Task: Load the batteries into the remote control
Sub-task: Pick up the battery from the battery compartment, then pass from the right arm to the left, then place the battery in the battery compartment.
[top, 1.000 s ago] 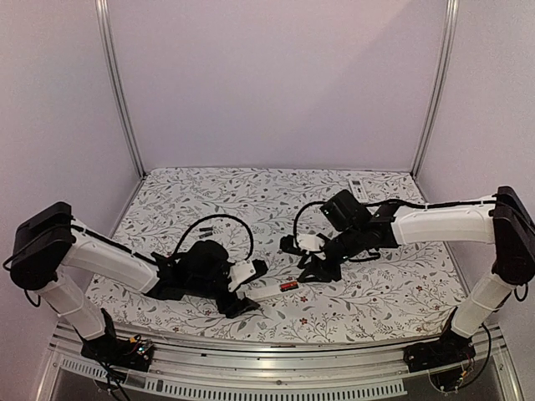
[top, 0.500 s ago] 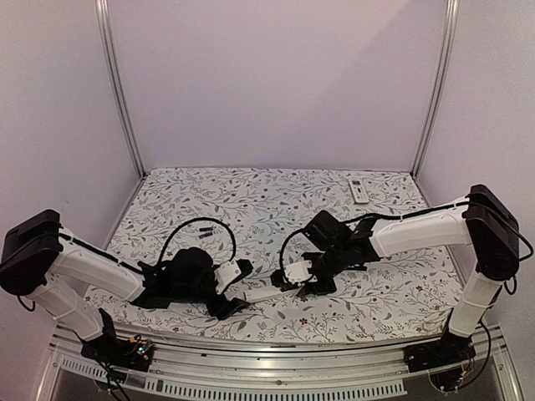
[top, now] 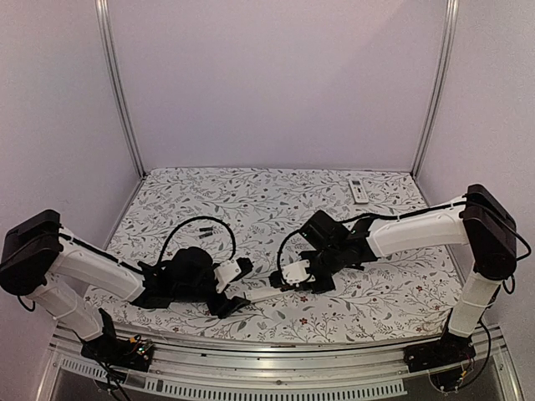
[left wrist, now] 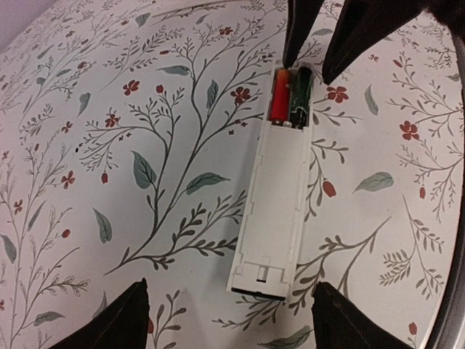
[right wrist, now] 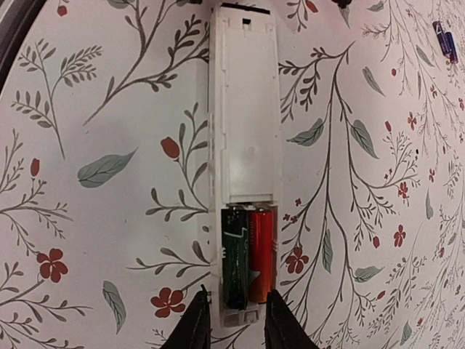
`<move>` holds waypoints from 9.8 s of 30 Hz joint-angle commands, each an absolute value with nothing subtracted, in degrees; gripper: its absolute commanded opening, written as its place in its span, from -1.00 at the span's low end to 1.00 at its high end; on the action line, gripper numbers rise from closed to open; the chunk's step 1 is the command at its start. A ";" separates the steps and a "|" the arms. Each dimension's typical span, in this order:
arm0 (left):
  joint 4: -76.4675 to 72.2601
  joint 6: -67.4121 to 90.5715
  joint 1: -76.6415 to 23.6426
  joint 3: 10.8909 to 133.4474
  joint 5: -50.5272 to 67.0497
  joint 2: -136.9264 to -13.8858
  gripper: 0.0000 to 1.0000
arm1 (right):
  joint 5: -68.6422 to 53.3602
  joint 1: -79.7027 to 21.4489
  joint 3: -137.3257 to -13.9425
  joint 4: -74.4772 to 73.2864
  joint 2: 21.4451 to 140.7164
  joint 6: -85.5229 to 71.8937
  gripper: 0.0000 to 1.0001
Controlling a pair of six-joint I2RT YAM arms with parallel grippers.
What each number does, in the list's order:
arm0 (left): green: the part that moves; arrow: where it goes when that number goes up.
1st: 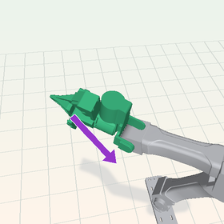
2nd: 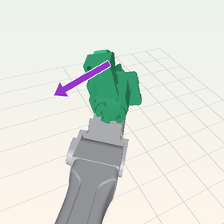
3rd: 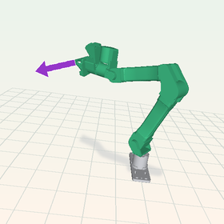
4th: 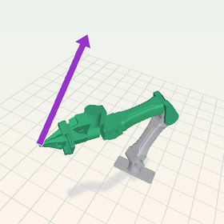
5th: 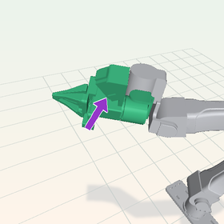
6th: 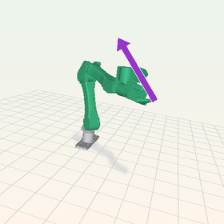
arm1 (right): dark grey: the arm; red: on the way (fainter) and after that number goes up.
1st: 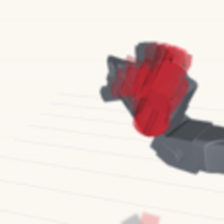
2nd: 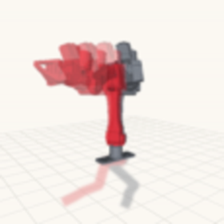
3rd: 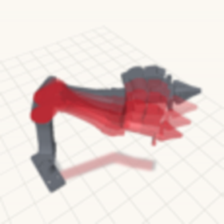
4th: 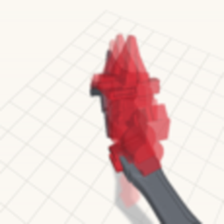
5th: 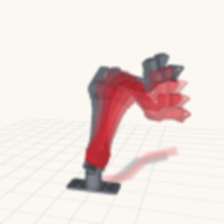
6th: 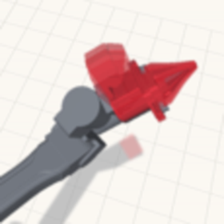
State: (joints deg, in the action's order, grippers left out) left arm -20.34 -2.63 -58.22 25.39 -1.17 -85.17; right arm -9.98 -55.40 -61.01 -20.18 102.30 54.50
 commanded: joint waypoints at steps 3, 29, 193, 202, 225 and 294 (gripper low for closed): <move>-21.26 -3.28 -57.86 25.78 -1.68 -86.20 0.55 | -7.80 -56.46 -60.84 -19.95 103.76 55.45 -0.51; -21.10 -3.78 -57.75 26.71 -1.41 -88.03 0.55 | -6.24 -57.39 -61.96 -22.40 104.86 55.63 -0.85; -18.93 -4.98 -62.23 40.16 3.87 -95.62 -1.00 | -18.58 -44.56 -56.05 -15.30 96.71 -20.84 -0.37; -17.76 -7.13 -62.50 43.77 5.45 -99.65 -1.00 | -20.27 -44.56 -55.20 -15.34 99.21 -21.71 -0.42; -15.11 -9.40 -62.54 47.60 6.10 -105.06 -1.00 | -26.21 -45.30 -53.85 -14.97 99.76 -23.24 -0.48; -19.82 -14.96 -64.20 47.53 6.41 -112.45 -1.00 | -33.85 -38.78 -33.78 28.46 95.45 2.98 -0.34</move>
State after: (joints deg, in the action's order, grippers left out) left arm -25.12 -13.63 -63.33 48.80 5.61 -109.89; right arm -34.74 -40.32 -32.51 27.90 92.95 11.51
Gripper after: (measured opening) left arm 0.063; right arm 0.322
